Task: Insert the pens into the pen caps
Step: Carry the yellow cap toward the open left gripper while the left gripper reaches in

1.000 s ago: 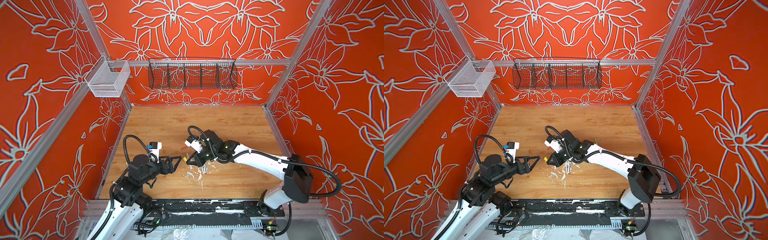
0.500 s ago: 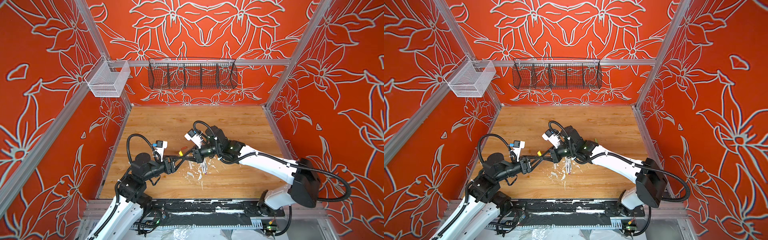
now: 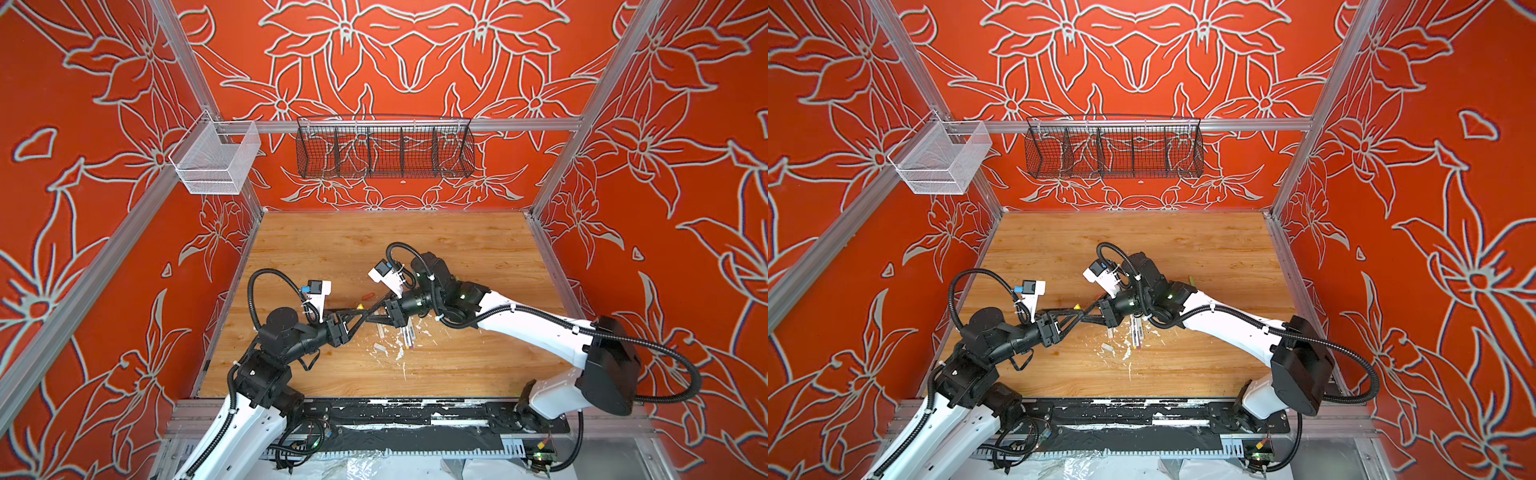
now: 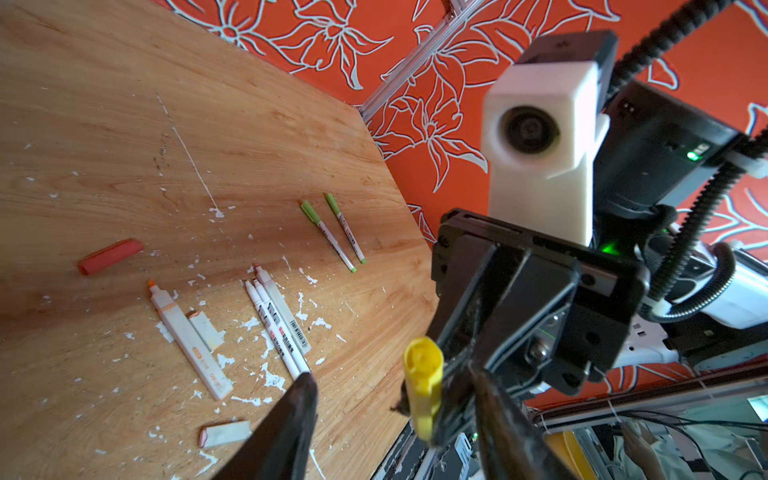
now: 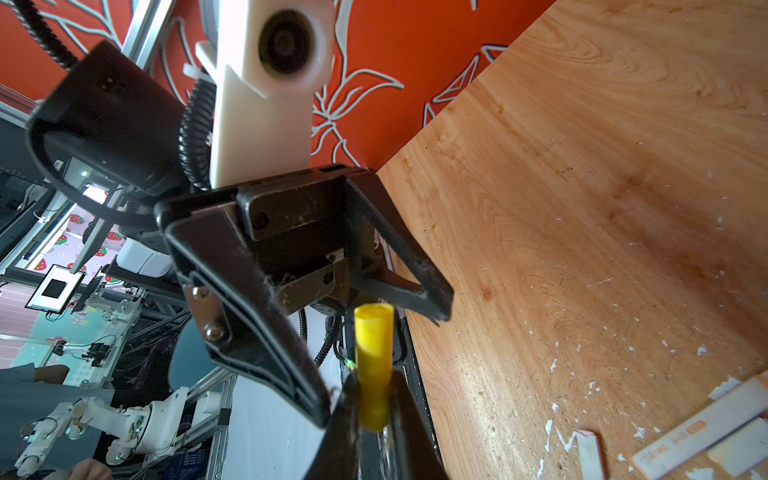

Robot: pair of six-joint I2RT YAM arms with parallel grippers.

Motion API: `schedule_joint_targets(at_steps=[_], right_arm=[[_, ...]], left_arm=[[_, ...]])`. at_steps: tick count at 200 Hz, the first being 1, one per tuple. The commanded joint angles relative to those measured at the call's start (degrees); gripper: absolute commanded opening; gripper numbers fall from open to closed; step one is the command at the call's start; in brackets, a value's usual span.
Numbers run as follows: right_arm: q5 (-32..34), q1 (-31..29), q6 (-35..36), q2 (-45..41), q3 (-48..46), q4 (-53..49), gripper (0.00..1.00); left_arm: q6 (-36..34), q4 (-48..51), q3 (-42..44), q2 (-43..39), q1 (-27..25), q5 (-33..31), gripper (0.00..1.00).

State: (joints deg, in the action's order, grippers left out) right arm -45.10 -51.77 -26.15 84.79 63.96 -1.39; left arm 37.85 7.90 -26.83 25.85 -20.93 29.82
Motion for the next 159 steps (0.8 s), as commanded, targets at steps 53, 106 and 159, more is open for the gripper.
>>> schedule_joint_targets(at_steps=[53,106,159], right_arm=[[-3.01,-1.14,1.54,-1.43,0.24,2.0,0.15],[-0.69,-1.2,1.59,-0.86,0.8,0.42,0.21],[16.22,-0.16,4.85,0.74,2.81,-15.32,0.7]], left_arm=[[0.23,-4.88,-2.06,2.49,0.66,2.51,0.3],[-0.82,-3.1,-2.5,2.13,0.71,1.93,0.02],[-6.05,9.78,-5.35,0.68,0.98,-9.93,0.0]])
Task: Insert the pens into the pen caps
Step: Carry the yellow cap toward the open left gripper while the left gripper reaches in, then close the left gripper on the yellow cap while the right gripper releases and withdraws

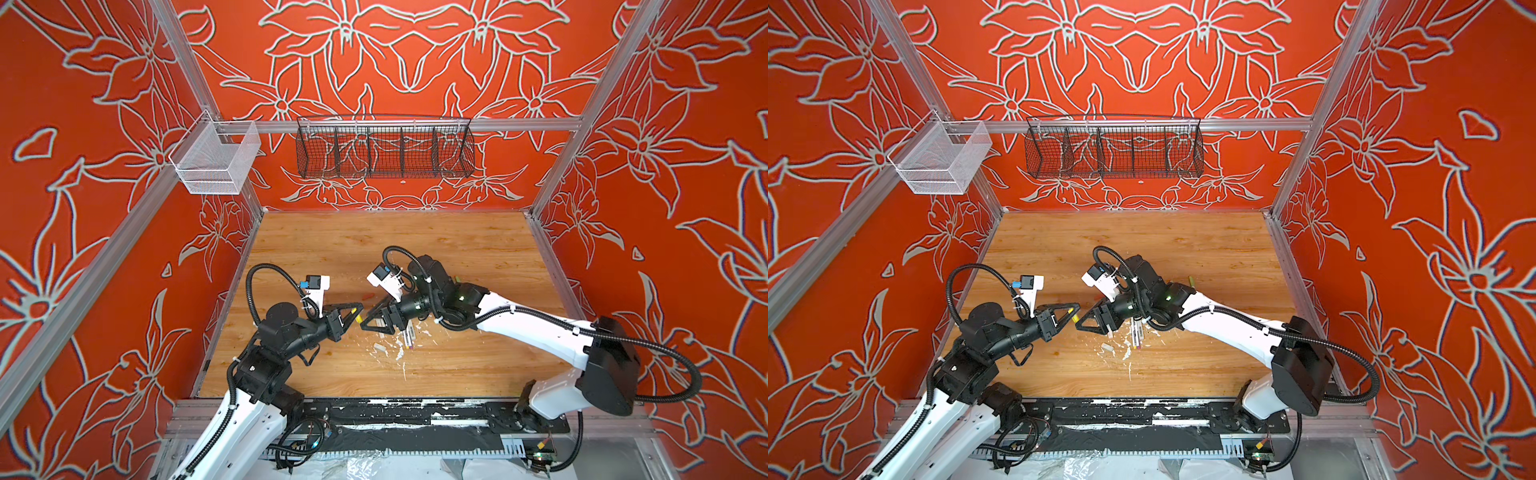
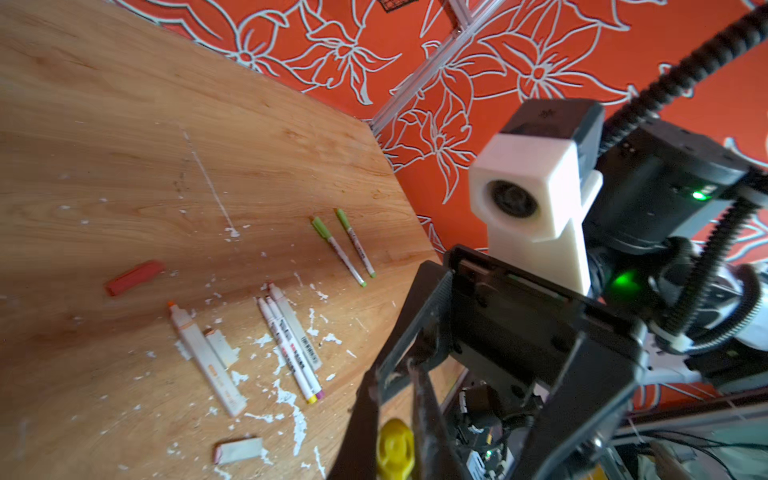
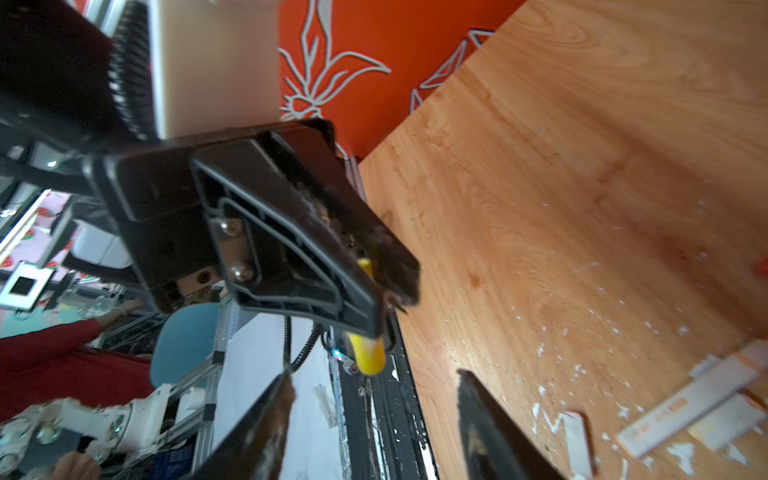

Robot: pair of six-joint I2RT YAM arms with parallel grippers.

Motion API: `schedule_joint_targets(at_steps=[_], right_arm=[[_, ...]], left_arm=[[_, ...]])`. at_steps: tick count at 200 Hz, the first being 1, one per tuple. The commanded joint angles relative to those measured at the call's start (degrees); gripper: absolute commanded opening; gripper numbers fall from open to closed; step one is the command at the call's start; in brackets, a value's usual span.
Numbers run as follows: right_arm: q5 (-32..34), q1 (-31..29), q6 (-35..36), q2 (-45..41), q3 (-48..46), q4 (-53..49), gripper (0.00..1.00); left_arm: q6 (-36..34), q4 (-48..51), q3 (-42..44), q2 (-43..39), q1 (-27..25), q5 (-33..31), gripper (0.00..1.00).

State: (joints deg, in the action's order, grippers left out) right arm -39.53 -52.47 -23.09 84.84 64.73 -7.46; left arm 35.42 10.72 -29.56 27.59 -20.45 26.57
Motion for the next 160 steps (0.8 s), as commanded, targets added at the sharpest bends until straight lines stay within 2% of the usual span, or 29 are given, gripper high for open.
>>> schedule_joint_targets(at_steps=[1,38,52,80,102,160], right_arm=[[11.07,0.58,1.85,0.77,2.06,-9.59,0.7],[27.84,0.87,1.73,7.39,6.05,-23.85,0.68],[31.51,0.83,1.53,10.73,7.4,-27.34,0.66],[33.87,0.92,1.31,15.15,8.04,-28.61,0.59],[34.78,0.95,1.12,17.96,8.81,-29.81,0.54],[36.16,0.91,1.04,21.53,8.98,-30.6,0.52]], left_arm=[[-3.7,7.26,-2.66,-1.06,0.54,-6.95,0.0],[-7.2,15.99,-4.85,-3.76,0.5,-16.3,0.0],[-7.14,17.64,-5.12,-5.36,0.55,-18.48,0.0],[-6.86,21.02,-5.9,-7.28,0.5,-20.97,0.0],[-7.2,23.93,-7.67,-7.03,0.5,-20.48,0.0],[-8.73,25.43,-9.68,-6.68,0.51,-18.58,0.0]])
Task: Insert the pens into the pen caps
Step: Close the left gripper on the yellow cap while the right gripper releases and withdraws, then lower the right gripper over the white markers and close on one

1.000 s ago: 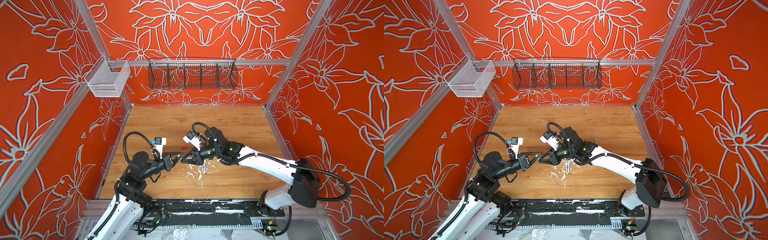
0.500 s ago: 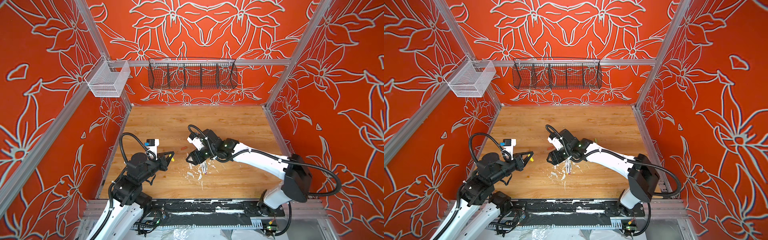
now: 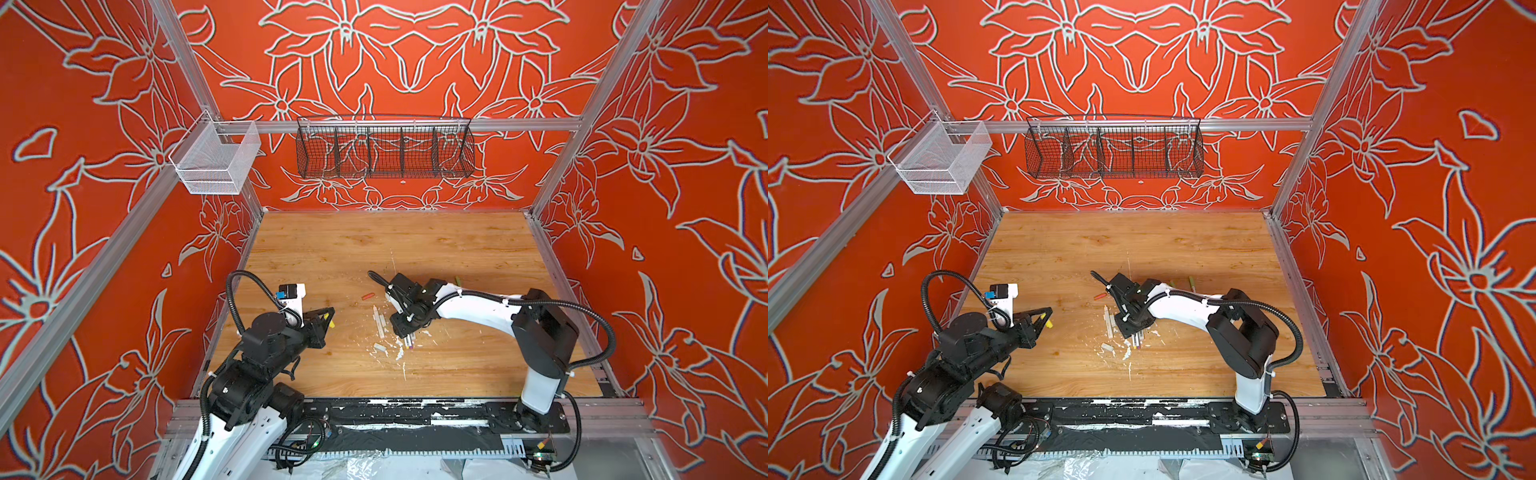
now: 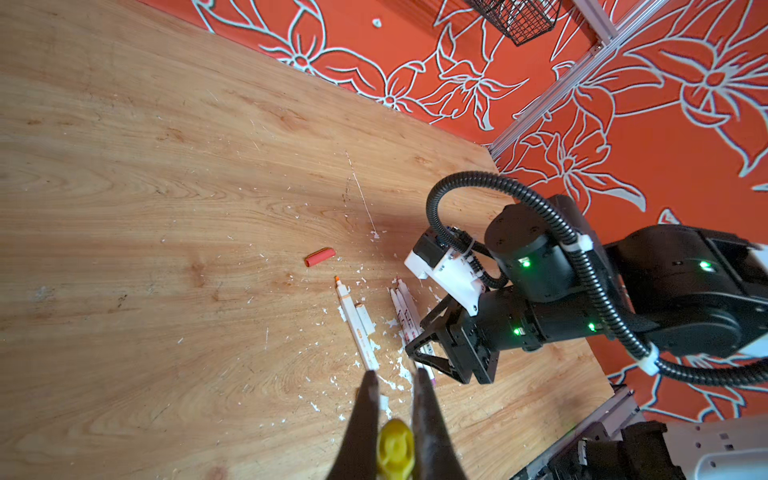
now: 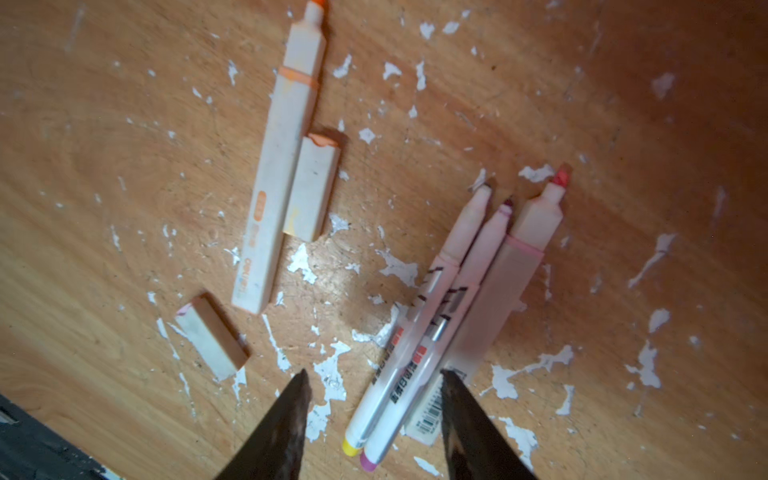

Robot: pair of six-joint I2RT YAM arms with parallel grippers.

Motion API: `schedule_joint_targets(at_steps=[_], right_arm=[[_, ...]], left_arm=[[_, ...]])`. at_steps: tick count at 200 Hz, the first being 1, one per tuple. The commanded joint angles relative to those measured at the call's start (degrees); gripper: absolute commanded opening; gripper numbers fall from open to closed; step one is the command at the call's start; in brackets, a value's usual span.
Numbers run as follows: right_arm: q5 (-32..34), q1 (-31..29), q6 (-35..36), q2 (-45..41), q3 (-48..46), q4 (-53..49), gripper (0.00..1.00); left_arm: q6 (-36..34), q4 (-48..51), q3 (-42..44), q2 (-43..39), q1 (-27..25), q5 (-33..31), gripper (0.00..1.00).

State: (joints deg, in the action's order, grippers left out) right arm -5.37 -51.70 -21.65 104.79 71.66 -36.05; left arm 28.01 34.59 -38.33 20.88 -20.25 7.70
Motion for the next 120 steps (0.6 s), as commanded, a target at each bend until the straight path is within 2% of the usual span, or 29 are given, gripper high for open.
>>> schedule_joint_targets(at_steps=[1,56,120], right_arm=[[2.01,0.17,-0.41,1.65,2.02,-2.01,0.52],[0.75,0.19,-0.1,3.38,2.59,-1.3,0.44],[0.87,0.13,-0.15,5.15,3.21,-1.65,0.4]], left_arm=[[-1.31,1.55,-0.89,0.03,0.31,0.29,0.0],[-1.25,1.1,-0.43,-0.42,0.33,0.21,0.0],[-1.27,0.92,-0.34,-0.84,0.31,0.12,0.0]])
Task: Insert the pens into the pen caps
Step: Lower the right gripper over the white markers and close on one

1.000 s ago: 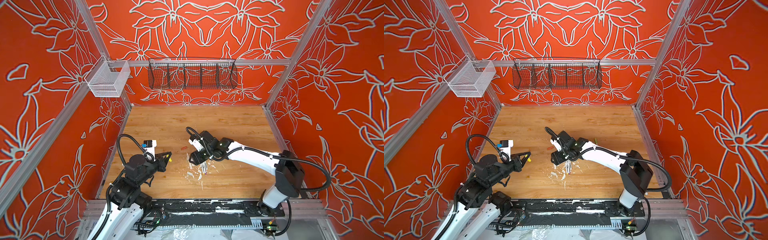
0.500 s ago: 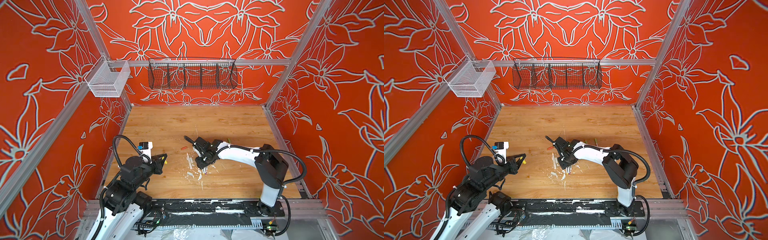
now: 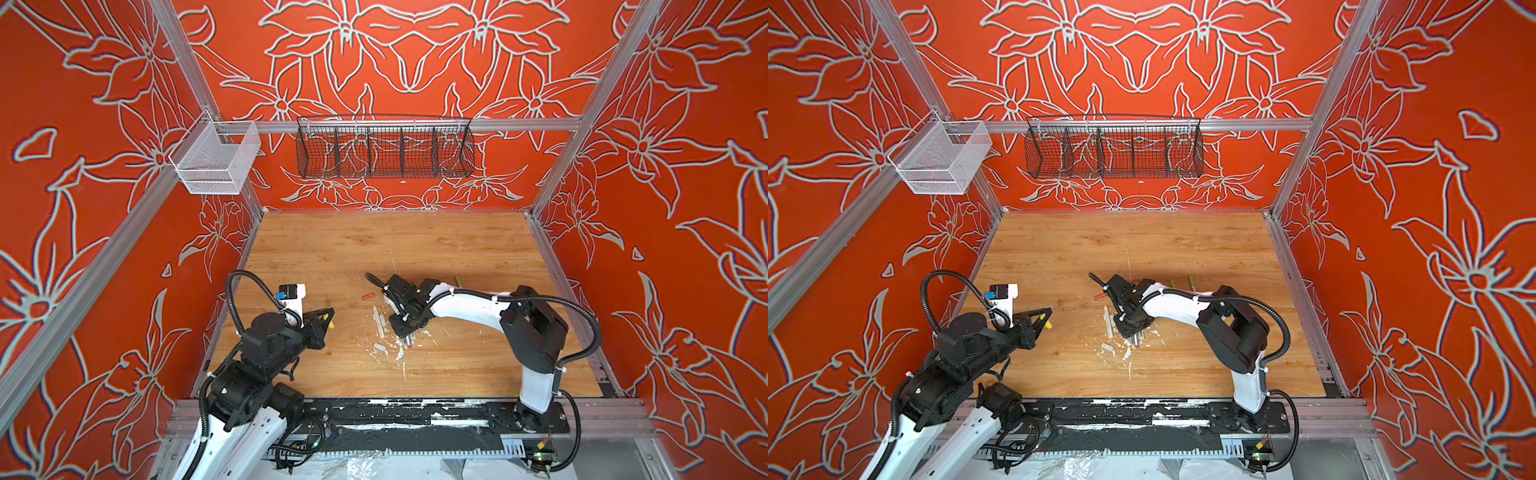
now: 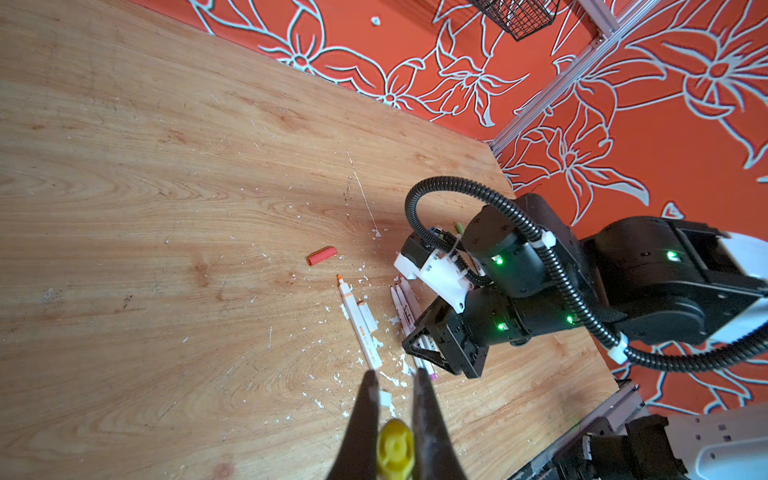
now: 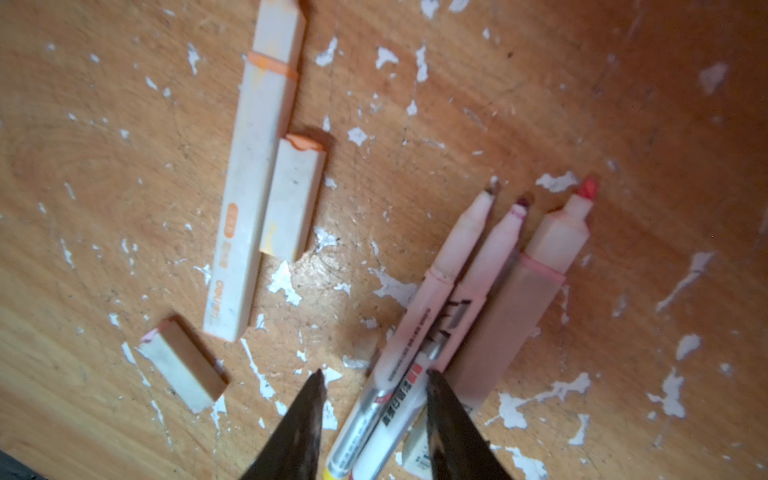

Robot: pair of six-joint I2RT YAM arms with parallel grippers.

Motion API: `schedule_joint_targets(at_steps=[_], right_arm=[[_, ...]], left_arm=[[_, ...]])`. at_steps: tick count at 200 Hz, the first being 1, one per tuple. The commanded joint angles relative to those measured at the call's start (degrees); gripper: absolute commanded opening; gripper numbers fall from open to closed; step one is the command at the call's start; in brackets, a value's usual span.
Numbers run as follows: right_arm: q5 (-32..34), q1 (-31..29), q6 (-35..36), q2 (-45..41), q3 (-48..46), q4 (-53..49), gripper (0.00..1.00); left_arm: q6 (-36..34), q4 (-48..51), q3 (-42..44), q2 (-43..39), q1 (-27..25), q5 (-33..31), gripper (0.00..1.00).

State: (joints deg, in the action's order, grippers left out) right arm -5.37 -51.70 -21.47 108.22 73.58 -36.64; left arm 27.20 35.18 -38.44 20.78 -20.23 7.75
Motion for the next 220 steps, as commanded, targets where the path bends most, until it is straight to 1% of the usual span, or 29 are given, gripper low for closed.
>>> schedule_joint_targets(at_steps=[1,37,75,220], right_arm=[[0.83,0.17,-0.32,1.68,1.29,-1.06,0.4],[2.08,-0.06,0.5,0.73,1.64,-1.47,0.4],[2.28,-0.94,1.83,-0.55,2.73,-2.08,0.42],[2.43,-1.2,1.08,3.49,4.2,-4.58,0.4]], left_arm=[[-0.43,0.37,-0.19,-0.73,0.28,0.08,0.0],[-0.43,0.15,-0.06,-0.87,0.28,0.07,0.0],[-0.52,-0.02,-0.02,-0.74,0.28,0.07,0.0],[-0.83,-0.24,-0.08,-0.74,0.29,0.24,0.0]])
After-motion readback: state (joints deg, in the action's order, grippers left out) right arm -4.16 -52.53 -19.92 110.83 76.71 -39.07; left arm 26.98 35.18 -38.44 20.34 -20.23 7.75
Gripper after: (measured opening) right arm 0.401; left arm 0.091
